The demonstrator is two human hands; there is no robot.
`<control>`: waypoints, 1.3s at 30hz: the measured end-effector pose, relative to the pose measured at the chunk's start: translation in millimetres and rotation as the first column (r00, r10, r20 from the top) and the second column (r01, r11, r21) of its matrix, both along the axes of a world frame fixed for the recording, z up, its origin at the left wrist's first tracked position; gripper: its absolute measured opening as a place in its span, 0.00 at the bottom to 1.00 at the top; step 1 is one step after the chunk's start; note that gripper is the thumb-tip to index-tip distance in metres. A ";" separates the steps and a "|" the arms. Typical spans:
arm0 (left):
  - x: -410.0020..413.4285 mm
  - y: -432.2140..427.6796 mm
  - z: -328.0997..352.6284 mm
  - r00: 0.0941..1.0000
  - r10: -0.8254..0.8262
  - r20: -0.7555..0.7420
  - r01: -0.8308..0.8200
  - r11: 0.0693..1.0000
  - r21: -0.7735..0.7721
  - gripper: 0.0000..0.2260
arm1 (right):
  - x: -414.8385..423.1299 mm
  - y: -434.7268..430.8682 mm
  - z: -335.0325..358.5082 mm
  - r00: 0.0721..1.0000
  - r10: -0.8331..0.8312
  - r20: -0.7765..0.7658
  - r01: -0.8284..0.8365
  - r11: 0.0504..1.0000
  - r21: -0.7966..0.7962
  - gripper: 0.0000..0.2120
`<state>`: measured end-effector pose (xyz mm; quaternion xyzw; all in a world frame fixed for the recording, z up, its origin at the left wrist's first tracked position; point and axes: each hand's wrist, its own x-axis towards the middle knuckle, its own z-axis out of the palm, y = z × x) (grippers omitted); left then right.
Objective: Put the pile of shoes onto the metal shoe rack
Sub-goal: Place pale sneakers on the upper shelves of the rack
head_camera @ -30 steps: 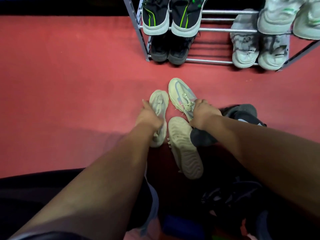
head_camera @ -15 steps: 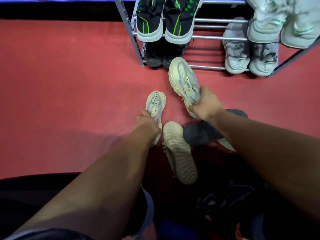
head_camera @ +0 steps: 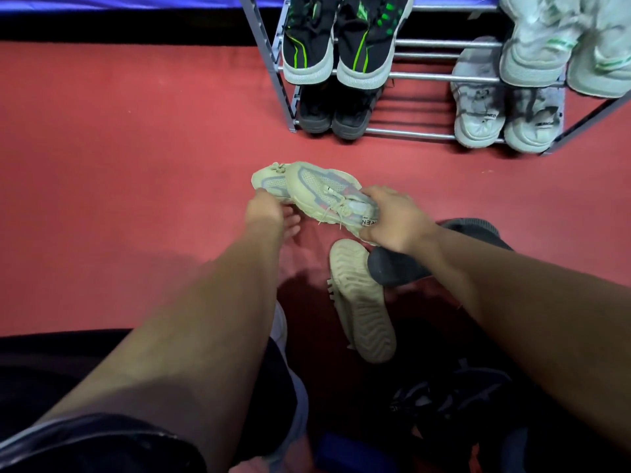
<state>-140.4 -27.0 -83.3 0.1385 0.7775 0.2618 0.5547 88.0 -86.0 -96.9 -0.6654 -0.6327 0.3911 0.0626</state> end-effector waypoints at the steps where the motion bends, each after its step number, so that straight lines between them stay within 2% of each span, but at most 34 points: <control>1: -0.4 -6.0 -3.4 0.997 -0.005 0.075 0.007 0.999 -0.032 0.28 | -4.1 0.9 -0.5 0.999 0.028 0.021 -0.028 1.000 -0.002 0.38; 3: -0.5 -14.0 -11.9 0.988 -0.081 0.128 0.089 0.994 -0.058 0.32 | -10.0 3.6 -2.2 0.996 0.073 0.042 -0.073 0.997 -0.017 0.40; 7: -1.3 -20.5 -15.9 0.974 -0.196 0.113 0.214 0.960 -0.182 0.20 | -20.3 11.0 -0.8 0.985 0.164 0.047 -0.163 0.986 -0.034 0.41; 9: -5.6 -17.9 -22.2 0.989 -0.110 0.095 0.124 0.979 -0.159 0.11 | -29.4 14.5 1.4 0.978 0.206 0.017 -0.205 0.978 -0.025 0.40; 11: -15.8 -10.9 -27.0 1.000 0.021 0.012 -0.019 0.994 -0.111 0.10 | -37.3 19.8 -1.1 0.979 0.199 -0.037 -0.200 0.980 -0.022 0.36; 13: -26.4 -0.9 -24.9 0.990 0.113 -0.079 -0.118 0.991 -0.064 0.14 | -42.0 28.3 -5.0 0.988 0.156 -0.020 -0.156 0.988 0.012 0.31; 16: -39.3 13.9 -19.6 0.973 0.019 -0.229 -0.043 0.994 -0.099 0.26 | -40.5 45.2 -7.1 0.987 0.086 0.134 -0.097 0.992 0.077 0.28; 18: -34.5 15.7 -10.9 0.970 -0.151 -0.190 0.110 0.972 -0.209 0.27 | -37.6 57.5 -7.7 0.973 0.088 0.212 -0.101 0.994 0.050 0.32; 20: -20.7 8.4 -5.6 0.951 -0.292 -0.106 0.249 0.922 -0.298 0.19 | -33.5 67.5 -13.9 0.956 0.143 0.254 -0.144 0.989 -0.015 0.37; 21: -13.7 5.0 -12.4 0.934 -0.346 -0.094 0.297 0.893 -0.338 0.19 | -31.8 71.0 -18.4 0.948 0.180 0.263 -0.175 0.984 -0.043 0.40; 23: -4.3 2.4 -38.9 0.881 -0.447 -0.153 0.353 0.838 -0.417 0.39 | -33.8 75.0 -26.4 0.936 0.232 0.264 -0.217 0.972 -0.085 0.43; 24: 0.6 -0.1 -50.8 0.824 -0.529 -0.203 0.394 0.792 -0.467 0.51 | -36.4 75.9 -26.8 0.932 0.242 0.269 -0.223 0.970 -0.102 0.43; 25: 6.5 -3.1 -57.4 0.768 -0.599 -0.226 0.432 0.745 -0.508 0.58 | -39.1 76.7 -27.2 0.929 0.242 0.281 -0.219 0.969 -0.112 0.43; 27: 17.0 -9.3 -59.8 0.721 -0.643 -0.258 0.465 0.725 -0.508 0.57 | -44.5 76.6 -26.3 0.915 0.226 0.335 -0.210 0.974 -0.084 0.38; 29: 23.7 -11.2 -58.0 0.780 -0.561 -0.276 0.411 0.792 -0.451 0.56 | -48.0 76.2 -25.8 0.895 0.211 0.393 -0.215 0.976 -0.035 0.28; 31: 21.2 -12.3 -58.5 0.824 -0.484 -0.295 0.342 0.839 -0.423 0.60 | -49.0 77.0 -24.3 0.876 0.216 0.432 -0.225 0.974 -0.032 0.24; 32: 17.8 -12.5 -57.0 0.805 -0.486 -0.339 0.342 0.849 -0.404 0.59 | -48.6 77.1 -23.2 0.864 0.227 0.449 -0.234 0.971 -0.041 0.24; 36: 0.3 -13.2 -51.5 0.622 -0.571 -0.537 0.430 0.821 -0.374 0.52 | -44.5 72.5 -21.3 0.803 0.268 0.532 -0.265 0.961 -0.085 0.23; 39: -2.4 -8.4 -51.0 0.625 -0.538 -0.566 0.417 0.843 -0.340 0.49 | -48.7 68.1 -15.8 0.752 0.348 0.560 -0.299 0.937 -0.181 0.22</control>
